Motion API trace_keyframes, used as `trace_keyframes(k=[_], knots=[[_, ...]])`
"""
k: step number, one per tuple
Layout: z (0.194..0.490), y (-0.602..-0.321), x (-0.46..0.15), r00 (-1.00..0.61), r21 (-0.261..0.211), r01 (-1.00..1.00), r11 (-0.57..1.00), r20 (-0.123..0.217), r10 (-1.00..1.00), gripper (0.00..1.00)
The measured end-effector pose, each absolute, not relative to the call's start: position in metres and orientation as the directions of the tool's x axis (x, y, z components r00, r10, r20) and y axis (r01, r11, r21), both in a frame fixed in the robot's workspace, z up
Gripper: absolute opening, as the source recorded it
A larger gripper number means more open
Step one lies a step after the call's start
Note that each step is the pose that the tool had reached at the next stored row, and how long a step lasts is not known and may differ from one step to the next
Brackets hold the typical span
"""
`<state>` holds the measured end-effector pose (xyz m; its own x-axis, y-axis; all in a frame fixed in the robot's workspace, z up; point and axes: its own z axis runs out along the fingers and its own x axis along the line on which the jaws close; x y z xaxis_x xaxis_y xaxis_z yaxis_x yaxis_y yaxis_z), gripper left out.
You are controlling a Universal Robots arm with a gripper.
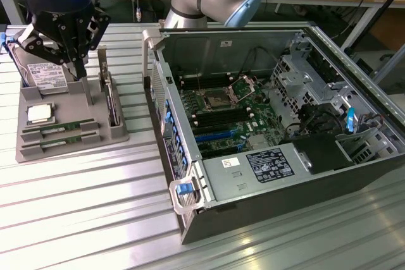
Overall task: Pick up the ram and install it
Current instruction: 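Pick up the ram and move it above insertion slot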
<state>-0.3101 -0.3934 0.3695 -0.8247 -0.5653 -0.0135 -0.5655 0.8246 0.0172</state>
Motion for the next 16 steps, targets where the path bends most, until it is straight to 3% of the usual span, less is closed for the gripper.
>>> trace_keyframes(k=[16], knots=[[0.3695,-0.3935,-0.3100,-0.734,0.012,-0.679,0.734,-0.009,-0.679,0.11]])
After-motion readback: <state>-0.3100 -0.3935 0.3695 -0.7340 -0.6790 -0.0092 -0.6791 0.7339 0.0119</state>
